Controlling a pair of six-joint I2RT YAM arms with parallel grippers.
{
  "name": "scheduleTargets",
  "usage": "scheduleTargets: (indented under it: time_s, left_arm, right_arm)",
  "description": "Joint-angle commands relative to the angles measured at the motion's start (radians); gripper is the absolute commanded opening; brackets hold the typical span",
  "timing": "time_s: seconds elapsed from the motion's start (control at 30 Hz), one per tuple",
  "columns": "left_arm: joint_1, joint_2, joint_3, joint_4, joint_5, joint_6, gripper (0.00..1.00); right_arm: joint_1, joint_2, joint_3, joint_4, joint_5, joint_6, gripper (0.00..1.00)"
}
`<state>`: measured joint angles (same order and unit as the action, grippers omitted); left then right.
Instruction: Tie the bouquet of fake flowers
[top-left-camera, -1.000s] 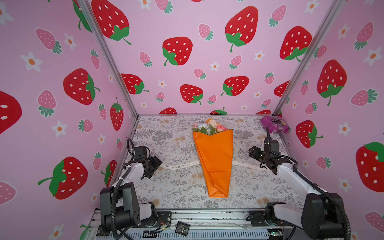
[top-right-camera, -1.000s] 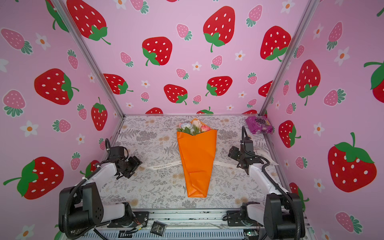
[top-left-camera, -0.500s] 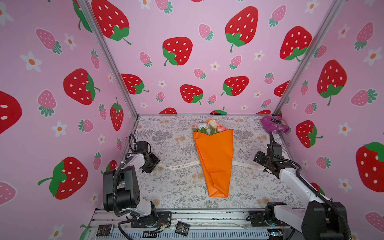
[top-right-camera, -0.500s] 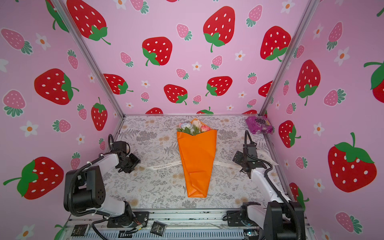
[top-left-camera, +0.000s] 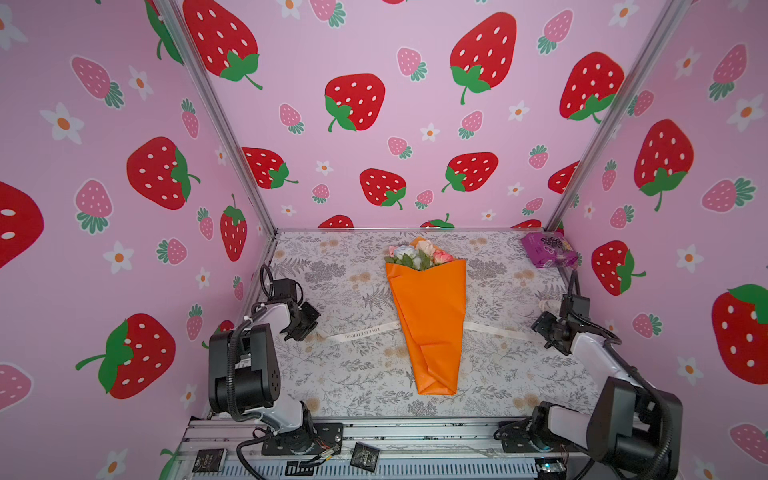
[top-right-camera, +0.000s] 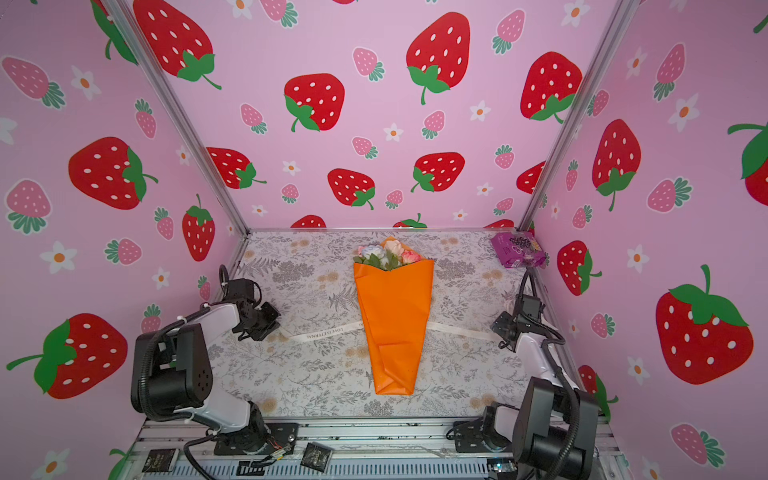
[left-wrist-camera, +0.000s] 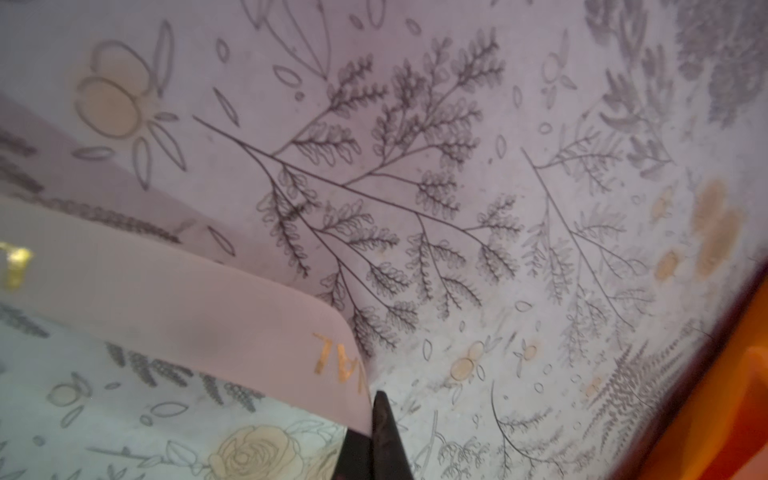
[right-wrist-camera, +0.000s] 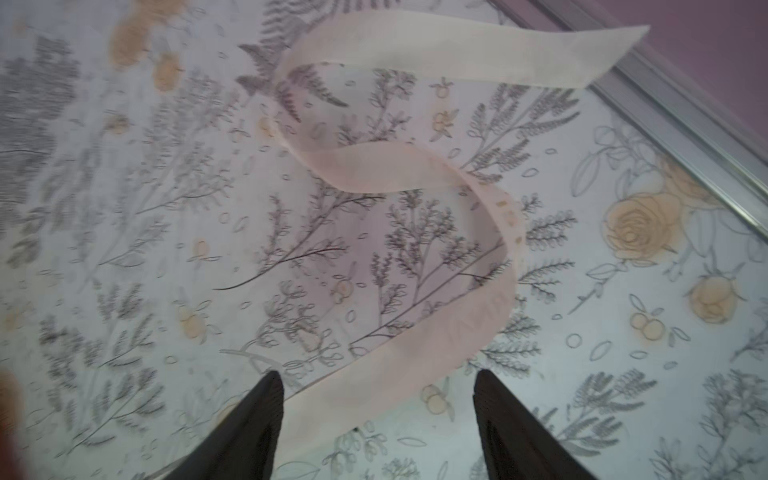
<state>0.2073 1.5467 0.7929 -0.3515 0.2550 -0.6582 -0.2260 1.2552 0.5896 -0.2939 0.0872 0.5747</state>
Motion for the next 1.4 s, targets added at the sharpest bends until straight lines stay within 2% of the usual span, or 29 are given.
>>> scheduleTargets:
  time_s: [0.0, 0.1, 0.2, 0.3, 0.53, 0.63, 0.73, 0.8, 0.93, 1.03, 1.13, 1.27, 1.37]
  left_arm:
    - [-0.001, -0.06, -0.02, 0.026, 0.119, 0.029, 0.0]
    - [-0.002, -0.091, -0.027, 0.043, 0.183, 0.041, 0.0]
    - [-0.003, -0.106, -0.025, 0.03, 0.192, 0.064, 0.0]
    - [-0.002, -0.118, -0.028, 0.026, 0.196, 0.084, 0.0]
    - [-0.001, -0.169, -0.061, 0.047, 0.242, 0.078, 0.0]
    - [-0.001, -0.183, -0.06, 0.028, 0.251, 0.083, 0.0]
    - [-0.002, -0.206, -0.063, 0.02, 0.262, 0.083, 0.0]
    - [-0.003, -0.223, -0.061, 0.009, 0.272, 0.085, 0.0]
    - [-0.007, -0.273, -0.048, -0.009, 0.298, 0.091, 0.0]
    - [-0.028, -0.322, -0.029, -0.02, 0.319, 0.082, 0.0]
    - [-0.086, -0.375, 0.002, -0.041, 0.295, 0.089, 0.0]
    - [-0.179, -0.432, 0.055, -0.056, 0.243, 0.099, 0.0]
    - [-0.258, -0.452, 0.124, -0.096, 0.192, 0.14, 0.0]
  right_arm:
    - [-0.051, 0.065, 0.041, -0.049, 0.074, 0.015, 0.74]
    - [-0.065, 0.1, 0.06, -0.042, 0.13, 0.042, 0.72]
    - [-0.074, 0.136, 0.064, 0.004, 0.156, 0.049, 0.72]
    - [-0.092, 0.182, 0.065, 0.06, 0.089, 0.023, 0.71]
    - [-0.106, 0.276, 0.077, 0.135, -0.018, -0.05, 0.59]
    - [-0.106, 0.291, 0.06, 0.171, -0.07, -0.067, 0.44]
    - [-0.107, 0.296, 0.064, 0.173, -0.083, -0.082, 0.16]
    - [-0.107, 0.276, 0.07, 0.161, -0.082, -0.091, 0.01]
    - [-0.107, 0.159, 0.089, 0.134, -0.118, -0.113, 0.0]
    - [-0.097, 0.031, 0.112, 0.126, -0.25, -0.137, 0.0]
    - [-0.059, -0.093, 0.132, 0.139, -0.373, -0.122, 0.0]
    - [0.063, -0.166, 0.215, 0.14, -0.5, -0.11, 0.0]
    - [0.225, -0.155, 0.312, 0.121, -0.493, -0.118, 0.0]
